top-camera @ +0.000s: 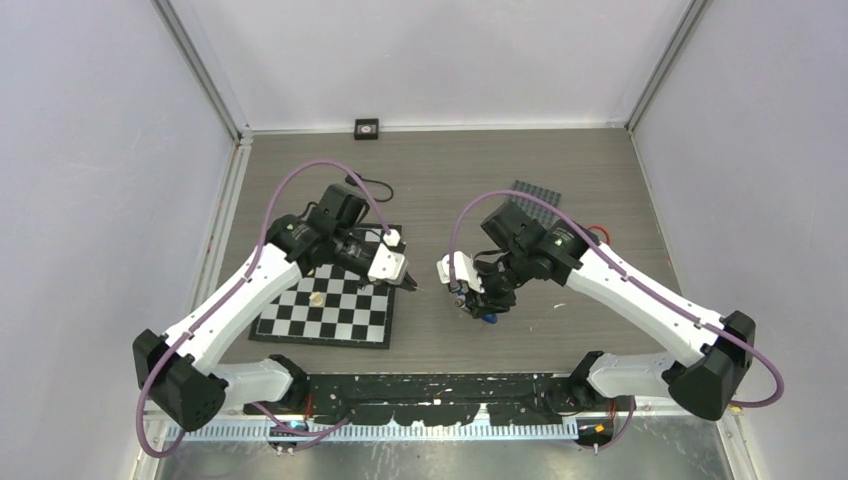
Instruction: Unlock with the key
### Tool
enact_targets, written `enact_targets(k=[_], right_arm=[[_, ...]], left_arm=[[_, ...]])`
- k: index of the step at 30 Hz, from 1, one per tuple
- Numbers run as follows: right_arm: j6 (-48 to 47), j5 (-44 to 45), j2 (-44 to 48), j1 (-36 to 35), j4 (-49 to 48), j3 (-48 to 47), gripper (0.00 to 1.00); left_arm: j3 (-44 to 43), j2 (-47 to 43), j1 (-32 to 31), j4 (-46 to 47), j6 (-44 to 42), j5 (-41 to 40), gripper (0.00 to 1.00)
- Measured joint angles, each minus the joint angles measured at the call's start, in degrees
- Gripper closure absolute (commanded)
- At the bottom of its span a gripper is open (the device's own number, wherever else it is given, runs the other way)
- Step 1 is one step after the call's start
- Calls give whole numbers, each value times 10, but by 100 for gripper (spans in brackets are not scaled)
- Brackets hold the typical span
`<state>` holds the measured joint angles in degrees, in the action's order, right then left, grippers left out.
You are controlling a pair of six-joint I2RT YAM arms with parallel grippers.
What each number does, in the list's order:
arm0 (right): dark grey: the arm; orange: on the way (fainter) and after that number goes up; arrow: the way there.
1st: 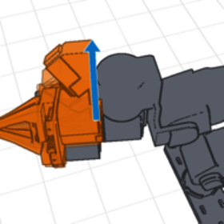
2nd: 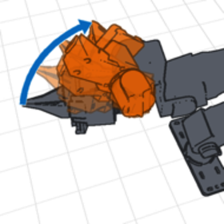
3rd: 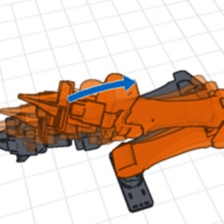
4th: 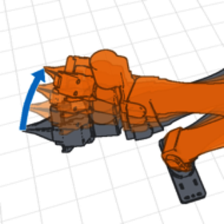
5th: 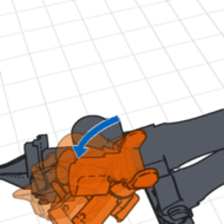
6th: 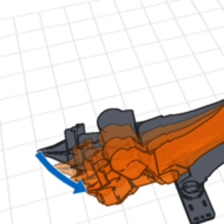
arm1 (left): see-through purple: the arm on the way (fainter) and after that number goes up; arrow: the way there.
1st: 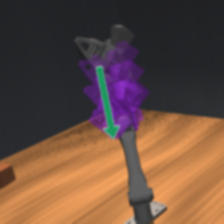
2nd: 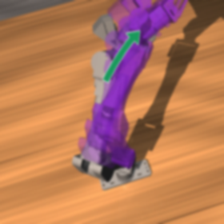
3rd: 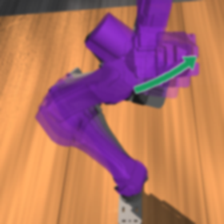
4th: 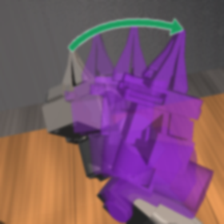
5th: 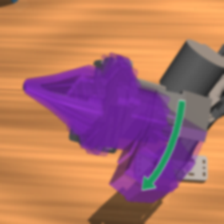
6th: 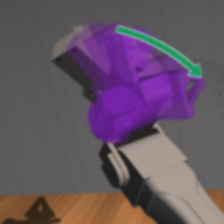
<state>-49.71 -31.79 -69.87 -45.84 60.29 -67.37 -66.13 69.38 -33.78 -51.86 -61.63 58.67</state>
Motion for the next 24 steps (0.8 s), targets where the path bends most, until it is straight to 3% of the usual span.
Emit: enact_targets(k=[15, 24], right_arm=[[61, -126, -131, 28, -32, -37, 100], [65, -156, -154, 30, -35, -44, 99]], left_arm=[[24, -95, -35, 14, -88, -82, 100], [50, -102, -56, 9, -172, -96, 100]])
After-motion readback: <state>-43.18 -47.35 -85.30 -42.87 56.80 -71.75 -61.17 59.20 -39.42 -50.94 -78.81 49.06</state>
